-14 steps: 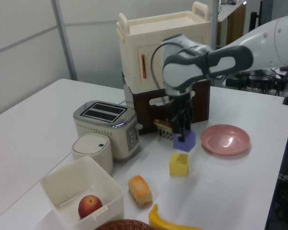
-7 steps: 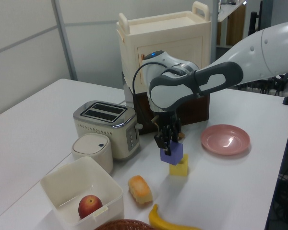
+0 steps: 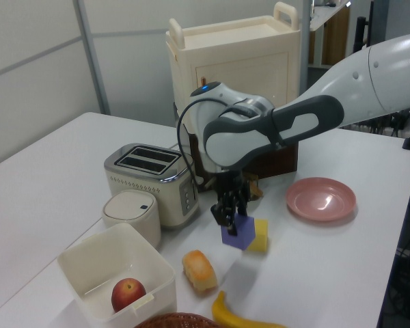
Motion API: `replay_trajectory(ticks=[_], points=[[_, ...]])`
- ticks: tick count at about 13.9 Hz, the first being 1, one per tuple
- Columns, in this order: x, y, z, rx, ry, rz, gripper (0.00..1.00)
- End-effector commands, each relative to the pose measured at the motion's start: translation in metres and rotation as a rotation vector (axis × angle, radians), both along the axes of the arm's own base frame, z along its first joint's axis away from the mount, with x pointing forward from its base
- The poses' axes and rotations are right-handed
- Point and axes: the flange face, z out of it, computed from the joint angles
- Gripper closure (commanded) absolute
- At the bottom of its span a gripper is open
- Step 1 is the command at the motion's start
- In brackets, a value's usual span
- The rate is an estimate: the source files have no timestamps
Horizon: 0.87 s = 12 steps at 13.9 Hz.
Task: Put the purple cube on the table
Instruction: 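Lower the purple cube onto the table and open the gripper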
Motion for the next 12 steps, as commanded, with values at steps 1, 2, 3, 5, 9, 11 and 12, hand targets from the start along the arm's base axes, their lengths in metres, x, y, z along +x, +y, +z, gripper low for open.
replay_trajectory(ticks=[1,2,3,5,9,11,12], points=[[-0.019,0.042,-0.007,-0.030,0.045,0.006,0.67],[-0.020,0.040,-0.013,-0.032,0.053,0.004,0.67],[-0.018,0.036,-0.013,-0.035,0.049,0.003,0.63],[-0.014,0.028,-0.010,-0.053,0.035,0.002,0.00],[-0.014,0.027,-0.006,-0.064,0.024,0.003,0.00],[-0.017,0.024,0.005,-0.068,0.025,-0.005,0.00],[-0.018,0.021,0.020,-0.067,0.011,-0.011,0.00]])
